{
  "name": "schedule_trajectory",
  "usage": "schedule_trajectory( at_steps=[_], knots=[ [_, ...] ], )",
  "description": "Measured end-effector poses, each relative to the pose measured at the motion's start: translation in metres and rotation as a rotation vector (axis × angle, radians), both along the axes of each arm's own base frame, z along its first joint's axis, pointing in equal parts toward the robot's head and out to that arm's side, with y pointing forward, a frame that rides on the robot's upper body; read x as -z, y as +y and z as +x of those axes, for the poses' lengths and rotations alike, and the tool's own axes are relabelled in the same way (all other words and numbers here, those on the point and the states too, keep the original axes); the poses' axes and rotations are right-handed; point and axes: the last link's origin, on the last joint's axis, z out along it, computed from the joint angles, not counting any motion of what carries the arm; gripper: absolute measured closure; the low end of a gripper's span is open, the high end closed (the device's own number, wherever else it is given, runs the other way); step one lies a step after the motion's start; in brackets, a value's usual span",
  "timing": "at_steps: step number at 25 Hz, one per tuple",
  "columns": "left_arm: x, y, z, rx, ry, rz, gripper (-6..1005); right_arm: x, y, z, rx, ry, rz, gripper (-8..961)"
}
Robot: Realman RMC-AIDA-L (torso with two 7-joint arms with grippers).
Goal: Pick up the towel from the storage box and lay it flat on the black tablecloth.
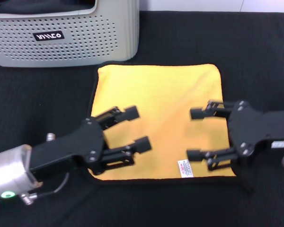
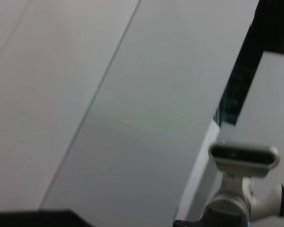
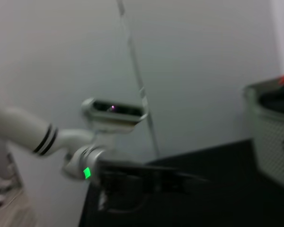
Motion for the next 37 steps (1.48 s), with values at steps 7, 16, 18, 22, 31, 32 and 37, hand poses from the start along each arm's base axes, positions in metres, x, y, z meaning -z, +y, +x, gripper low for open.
schedule_trajectory(
  at_steps=[7,16,18,22,31,32,37],
  knots=[
    [0.009,0.010,0.008,0.016,0.040,-0.028,118,0.007,-0.002,-0.013,-0.065,-0.028,-0.026,81],
    [0.003,0.011,0.011,0.064,0.053,0.029,118,0.000,-0.003,-0.018,-0.135,-0.049,0.015,81],
    [0.000,0.010,0.012,0.090,0.065,0.065,118,-0.001,-0.004,-0.016,-0.169,-0.065,0.034,81],
    [-0.003,0.004,0.011,0.153,0.079,0.168,118,-0.008,-0.005,-0.014,-0.218,-0.077,0.090,81],
    [-0.008,-0.002,0.008,0.150,0.053,0.222,118,-0.024,-0.013,-0.015,-0.249,-0.050,0.149,81],
    [-0.008,-0.003,0.008,0.149,0.053,0.222,118,-0.024,-0.013,-0.016,-0.250,-0.046,0.149,81],
    [-0.007,-0.003,0.007,0.142,0.051,0.217,118,-0.028,-0.020,-0.014,-0.270,-0.004,0.164,81]
  ],
)
